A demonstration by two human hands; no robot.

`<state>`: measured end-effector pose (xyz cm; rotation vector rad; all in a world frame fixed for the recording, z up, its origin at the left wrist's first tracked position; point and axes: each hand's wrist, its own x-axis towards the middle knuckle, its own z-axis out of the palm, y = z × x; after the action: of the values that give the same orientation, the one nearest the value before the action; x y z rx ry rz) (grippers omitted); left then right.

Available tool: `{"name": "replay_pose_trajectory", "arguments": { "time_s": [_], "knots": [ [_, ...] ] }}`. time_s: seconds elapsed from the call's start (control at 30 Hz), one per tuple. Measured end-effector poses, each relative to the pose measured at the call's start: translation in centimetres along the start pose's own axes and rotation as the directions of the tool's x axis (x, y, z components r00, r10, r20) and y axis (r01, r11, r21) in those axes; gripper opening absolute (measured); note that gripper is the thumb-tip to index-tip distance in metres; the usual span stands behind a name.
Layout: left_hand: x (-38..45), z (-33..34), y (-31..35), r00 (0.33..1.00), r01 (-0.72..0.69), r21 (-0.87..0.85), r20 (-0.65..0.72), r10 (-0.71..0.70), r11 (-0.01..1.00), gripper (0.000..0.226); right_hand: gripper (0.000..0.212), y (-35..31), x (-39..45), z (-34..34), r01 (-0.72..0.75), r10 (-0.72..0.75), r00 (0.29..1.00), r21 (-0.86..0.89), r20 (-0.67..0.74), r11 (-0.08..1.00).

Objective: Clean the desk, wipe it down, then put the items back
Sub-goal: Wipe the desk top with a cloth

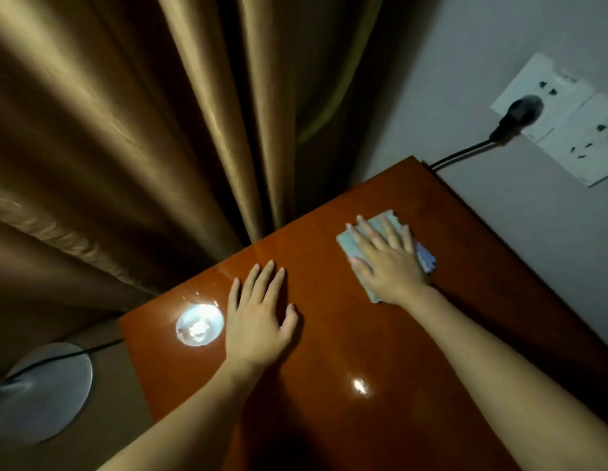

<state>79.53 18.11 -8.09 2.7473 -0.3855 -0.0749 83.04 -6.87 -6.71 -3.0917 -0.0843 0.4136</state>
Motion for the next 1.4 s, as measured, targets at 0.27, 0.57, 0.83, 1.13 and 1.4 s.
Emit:
{"name": "replay_pose_trajectory", "arguments": {
  "time_s": [0.27,0.57,0.83,1.13,1.4],
  "knots": [
    [-2.4,-1.1,-1.7,0.997,0.07,-0.014,0.014,-0.07,0.997,0.063,0.056,-8.0,6.0,-1.7,-0.278,0.288,0.958,0.203,-0.018,0.939],
    [-2.8,-0.6,-2.0,0.998,0.056,-0.033,-0.04,-0.057,0.998,0.063,0.068,-5.1,-3.2,1.0,0.052,-0.053,0.998,0.022,0.023,0.998],
    [-2.9,-0.5,-2.1,0.998,0.056,-0.039,-0.041,-0.057,0.998,0.06,0.058,-7.7,2.9,-0.1,-0.393,0.403,0.915,0.186,-0.021,0.901],
    [-8.0,-2.0,-5.5,0.999,0.039,-0.03,0.013,-0.038,0.999,0.06,0.061,-13.0,-4.8,2.3,0.188,-0.187,0.982,0.028,-0.035,0.982],
    [-9.3,-2.9,-6.7,1.0,0.008,-0.056,0.0,-0.008,0.998,0.058,0.057,-12.9,-0.2,1.4,-0.357,0.367,0.929,0.154,-0.044,0.921]
  ]
}}
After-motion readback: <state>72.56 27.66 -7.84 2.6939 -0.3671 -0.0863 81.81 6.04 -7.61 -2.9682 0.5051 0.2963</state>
